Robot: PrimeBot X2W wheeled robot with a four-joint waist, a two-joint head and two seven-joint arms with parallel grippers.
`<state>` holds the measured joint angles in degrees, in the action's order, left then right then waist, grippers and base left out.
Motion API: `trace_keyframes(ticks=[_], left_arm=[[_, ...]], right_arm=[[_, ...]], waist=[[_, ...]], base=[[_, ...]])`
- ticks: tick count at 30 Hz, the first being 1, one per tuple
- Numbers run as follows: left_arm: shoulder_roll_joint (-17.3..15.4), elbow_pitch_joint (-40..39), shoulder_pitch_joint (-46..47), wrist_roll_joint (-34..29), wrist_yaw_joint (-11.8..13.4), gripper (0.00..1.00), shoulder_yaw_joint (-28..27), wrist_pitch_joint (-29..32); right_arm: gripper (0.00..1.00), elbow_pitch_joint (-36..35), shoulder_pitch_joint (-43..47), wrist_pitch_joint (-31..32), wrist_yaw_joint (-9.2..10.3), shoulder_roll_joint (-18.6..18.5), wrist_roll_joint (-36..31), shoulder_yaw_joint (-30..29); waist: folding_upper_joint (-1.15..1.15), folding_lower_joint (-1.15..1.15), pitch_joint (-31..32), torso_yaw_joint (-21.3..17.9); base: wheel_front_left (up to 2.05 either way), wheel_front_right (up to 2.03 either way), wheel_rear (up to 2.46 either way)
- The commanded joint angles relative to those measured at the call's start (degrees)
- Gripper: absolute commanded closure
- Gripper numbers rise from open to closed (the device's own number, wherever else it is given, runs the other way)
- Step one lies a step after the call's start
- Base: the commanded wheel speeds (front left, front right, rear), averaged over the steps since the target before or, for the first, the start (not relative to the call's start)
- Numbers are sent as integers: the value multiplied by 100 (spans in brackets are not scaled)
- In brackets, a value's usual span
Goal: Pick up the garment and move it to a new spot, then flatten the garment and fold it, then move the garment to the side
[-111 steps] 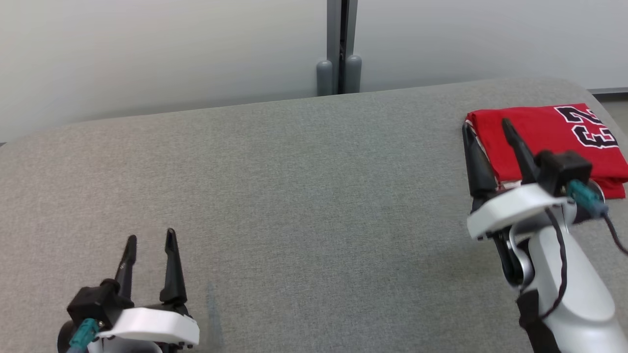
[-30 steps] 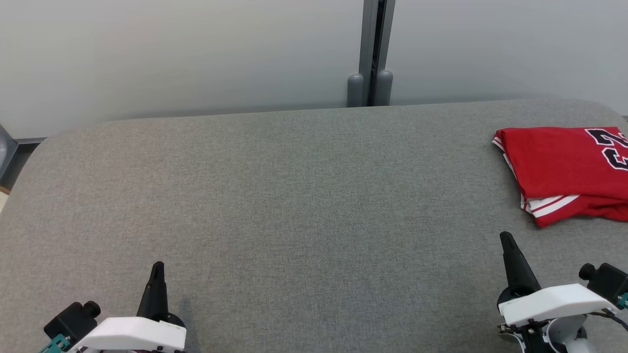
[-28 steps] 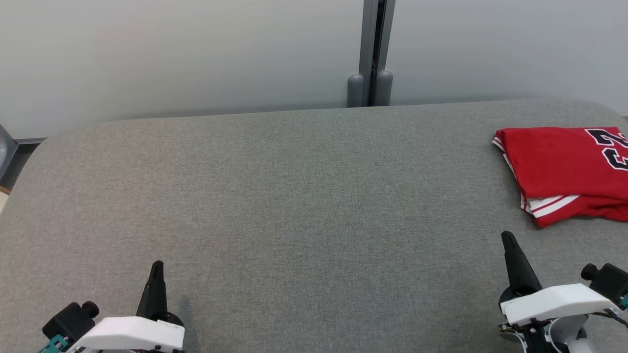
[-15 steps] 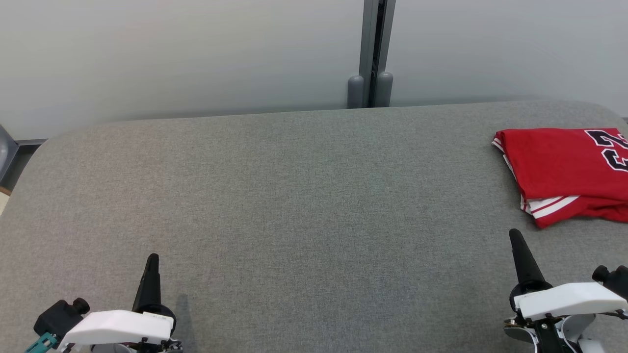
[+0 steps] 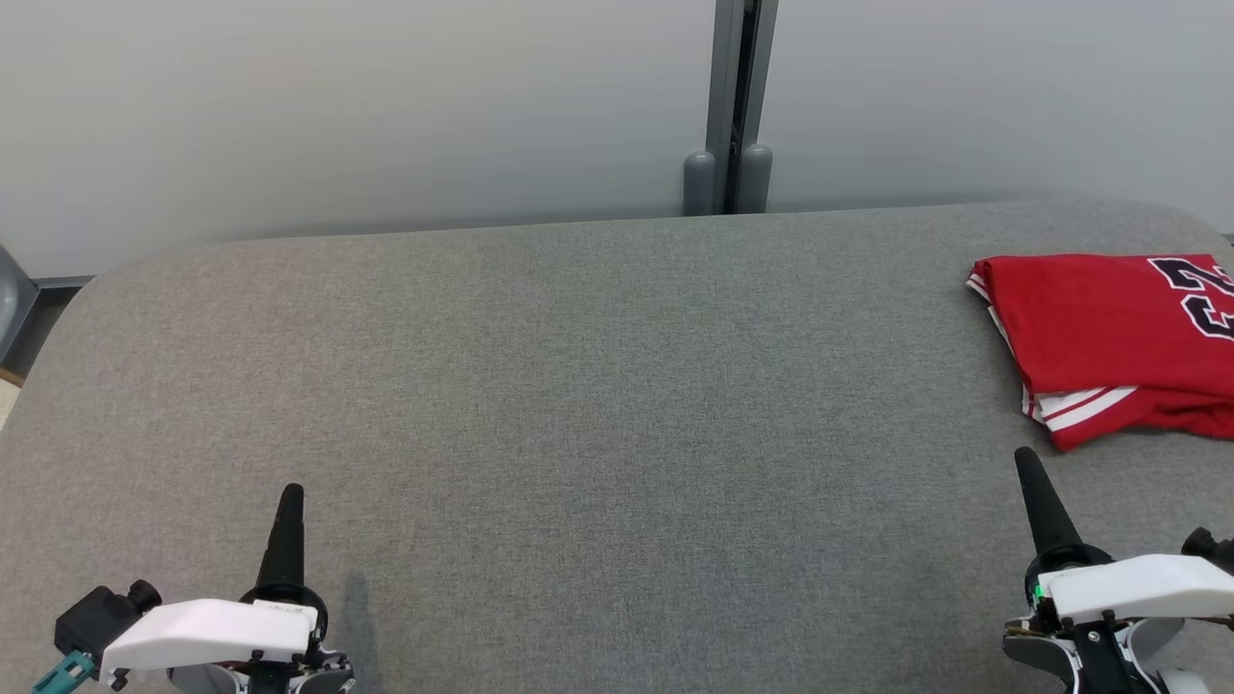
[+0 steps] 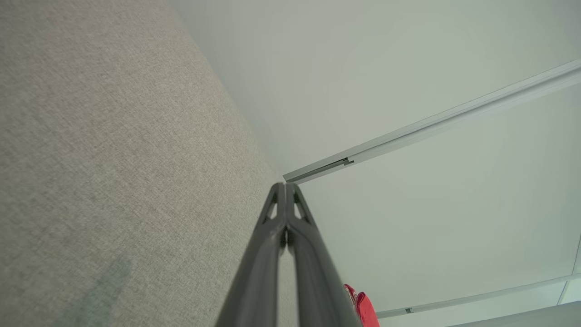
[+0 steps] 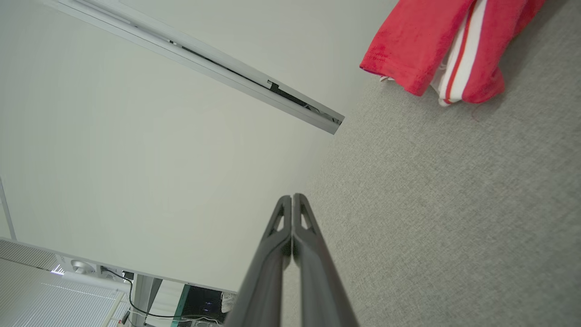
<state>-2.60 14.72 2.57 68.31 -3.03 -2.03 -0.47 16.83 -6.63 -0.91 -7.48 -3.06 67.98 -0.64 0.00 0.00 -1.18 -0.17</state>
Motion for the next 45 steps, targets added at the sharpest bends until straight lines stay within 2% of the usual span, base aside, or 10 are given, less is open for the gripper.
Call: trace_keyframes(ticks=[1,45], left_arm=[[-32,-62,138,158,-65,100,-55,44],[-40,-74,366,2008,-399,100,-400,598]], right_arm=[[100,-95,-13,55,-2,-50,161,-44],[100,-267,58,597,-2,-51,2097,-450]], waist=[[0,0,3,1],[0,0,78,13]], base=[[0,0,0],[0,0,0]])
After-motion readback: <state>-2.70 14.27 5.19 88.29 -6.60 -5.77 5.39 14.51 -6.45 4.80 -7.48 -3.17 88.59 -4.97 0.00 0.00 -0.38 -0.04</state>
